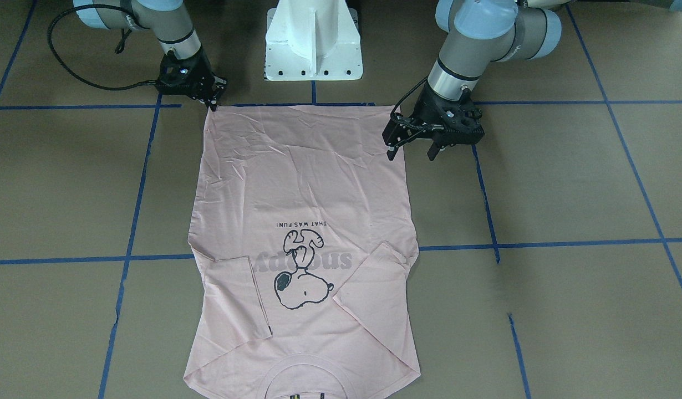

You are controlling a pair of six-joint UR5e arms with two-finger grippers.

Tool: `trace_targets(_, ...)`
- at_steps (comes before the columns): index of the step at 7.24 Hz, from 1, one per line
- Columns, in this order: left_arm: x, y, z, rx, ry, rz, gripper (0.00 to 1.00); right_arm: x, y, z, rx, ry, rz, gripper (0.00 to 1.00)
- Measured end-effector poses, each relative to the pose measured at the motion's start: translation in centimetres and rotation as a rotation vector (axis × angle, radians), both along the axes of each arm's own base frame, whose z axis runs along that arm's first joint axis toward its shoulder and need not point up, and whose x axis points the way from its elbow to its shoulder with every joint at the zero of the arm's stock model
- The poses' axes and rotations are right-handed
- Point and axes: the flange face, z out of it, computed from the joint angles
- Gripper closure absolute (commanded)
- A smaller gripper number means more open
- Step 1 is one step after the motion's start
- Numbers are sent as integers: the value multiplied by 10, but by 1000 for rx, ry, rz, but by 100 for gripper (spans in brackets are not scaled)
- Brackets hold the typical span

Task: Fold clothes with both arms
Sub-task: 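Lower both grippers to the hem corners nearest the robot and grasp them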

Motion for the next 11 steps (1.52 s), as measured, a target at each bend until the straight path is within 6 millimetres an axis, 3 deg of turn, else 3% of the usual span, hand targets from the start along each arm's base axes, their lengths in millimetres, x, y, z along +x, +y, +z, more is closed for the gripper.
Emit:
trace_targets(2,22,49,10,-121,17,0,1,12,-5,-8,-7,-18,5,100)
trace_targets(5,73,141,33,-259,-16,-41,2,18,-7,-16,-6,-38,8,100)
trace_targets(6,85,159,41,-279,-38,-52,2,18,-7,-18,-6,-40,8,100)
trace_targets(11,89,180,77,-298,-133,-66,8,18,-9,-21,-6,-48,6,100)
